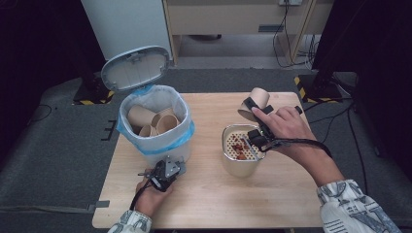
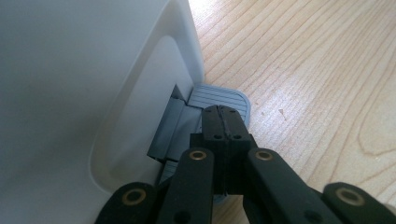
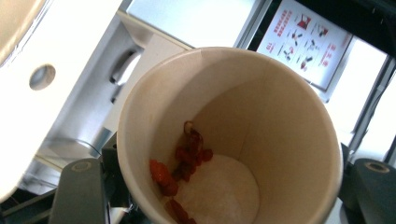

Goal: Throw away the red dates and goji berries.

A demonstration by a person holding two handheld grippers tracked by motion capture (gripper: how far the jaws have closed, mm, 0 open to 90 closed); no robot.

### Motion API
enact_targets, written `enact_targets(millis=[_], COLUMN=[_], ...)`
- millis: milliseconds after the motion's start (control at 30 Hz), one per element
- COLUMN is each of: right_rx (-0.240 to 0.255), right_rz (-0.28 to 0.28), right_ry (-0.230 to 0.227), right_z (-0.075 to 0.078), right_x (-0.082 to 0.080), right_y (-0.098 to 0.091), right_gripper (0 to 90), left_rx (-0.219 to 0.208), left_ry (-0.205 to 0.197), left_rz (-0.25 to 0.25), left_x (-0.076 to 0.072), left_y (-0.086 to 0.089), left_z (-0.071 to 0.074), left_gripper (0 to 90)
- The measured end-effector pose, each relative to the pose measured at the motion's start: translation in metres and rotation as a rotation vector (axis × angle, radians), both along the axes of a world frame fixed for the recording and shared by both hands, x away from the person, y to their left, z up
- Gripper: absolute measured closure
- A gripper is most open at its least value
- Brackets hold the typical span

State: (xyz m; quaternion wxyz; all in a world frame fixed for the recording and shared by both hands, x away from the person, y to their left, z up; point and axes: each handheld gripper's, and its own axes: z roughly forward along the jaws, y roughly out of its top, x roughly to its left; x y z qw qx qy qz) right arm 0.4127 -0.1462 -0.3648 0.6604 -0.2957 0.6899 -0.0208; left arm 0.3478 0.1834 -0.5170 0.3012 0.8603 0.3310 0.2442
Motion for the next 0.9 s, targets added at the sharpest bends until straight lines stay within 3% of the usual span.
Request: enact_targets(millis=[167, 300, 367, 900], right_rx=[0.101, 0.142, 0.186, 0.376], right_rz=[-0.013, -0.012, -0.012, -0.025], right_ry=[0.057, 0.09, 0.115, 0.242], right_z=[0.005, 0.006, 0.007, 0.012], right_x=[0.003, 0.006, 0.008, 0.019], right_y=[0.001, 0.003, 0.005, 0.011], right_gripper=[30.0, 29.9, 30.0, 29.9], left_rx=[-0.001, 0.0, -0.001, -0.002], left_ry=[0.0, 0.001, 0.001, 0.001], left_rz=[0.0, 0.0, 0.0, 0.0], left_x=[0.0, 0.0, 0.0, 0.0], left_y=[0.0, 0.0, 0.0, 0.0], left_z=[0.0, 0.0, 0.0, 0.0], left_gripper=[89.9, 89.9, 89.9, 89.9])
